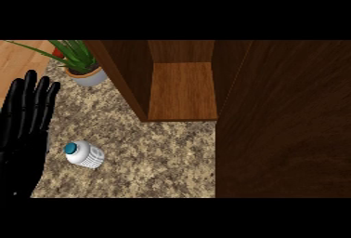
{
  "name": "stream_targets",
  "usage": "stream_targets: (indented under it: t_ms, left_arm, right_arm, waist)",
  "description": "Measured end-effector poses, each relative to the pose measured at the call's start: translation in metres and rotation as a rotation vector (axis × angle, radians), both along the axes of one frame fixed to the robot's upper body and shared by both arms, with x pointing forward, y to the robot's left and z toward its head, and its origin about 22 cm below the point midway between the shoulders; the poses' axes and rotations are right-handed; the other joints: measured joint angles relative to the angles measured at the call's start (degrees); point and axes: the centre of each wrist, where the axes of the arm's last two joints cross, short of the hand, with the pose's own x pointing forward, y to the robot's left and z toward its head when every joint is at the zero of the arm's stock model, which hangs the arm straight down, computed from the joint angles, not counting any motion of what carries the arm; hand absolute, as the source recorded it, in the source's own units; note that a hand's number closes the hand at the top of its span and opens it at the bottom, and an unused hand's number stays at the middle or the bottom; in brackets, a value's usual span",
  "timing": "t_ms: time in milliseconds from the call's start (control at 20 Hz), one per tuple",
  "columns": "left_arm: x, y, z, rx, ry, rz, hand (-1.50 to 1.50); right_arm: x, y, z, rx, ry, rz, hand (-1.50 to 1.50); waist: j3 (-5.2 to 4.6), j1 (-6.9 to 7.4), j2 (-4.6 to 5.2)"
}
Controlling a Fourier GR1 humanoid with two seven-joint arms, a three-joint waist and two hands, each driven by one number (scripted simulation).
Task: Pick up the bottled water, place it into the cabinet and close the cabinet
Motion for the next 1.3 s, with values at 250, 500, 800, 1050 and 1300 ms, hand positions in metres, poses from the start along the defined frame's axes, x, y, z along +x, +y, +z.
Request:
stream_targets:
  t_ms: [250, 500, 800, 1050, 1300]
  left_arm:
    - [-0.006, 0.008, -0.004, -0.017, 0.012, 0.311, -1.50]
    - [-0.020, 0.013, -0.013, -0.217, 0.088, 0.632, -1.50]
    - [-0.039, -0.027, -0.014, -0.353, 0.121, 0.775, -1.50]
    - [-0.064, -0.061, -0.013, -0.376, 0.126, 0.799, -1.50]
    - [-0.080, -0.085, -0.016, -0.372, 0.130, 0.803, -1.50]
  right_arm:
    - [-0.008, -0.007, -0.006, -0.042, 0.053, -0.008, -1.50]
    - [-0.026, -0.006, -0.012, -0.018, 0.155, 0.099, -1.50]
    - [-0.068, -0.005, -0.001, 0.003, 0.191, 0.186, -1.50]
    - [-0.092, -0.016, 0.002, -0.016, 0.218, 0.192, -1.50]
    - [-0.106, -0.019, -0.003, -0.018, 0.255, 0.195, -1.50]
  waist:
    - [-1.03, 0.50, -0.22]
    - [-1.40, 0.57, -0.52]
    - [-1.46, -0.37, -0.47]
    - [-1.46, -0.22, -0.36]
    - [-1.48, -0.28, -0.31]
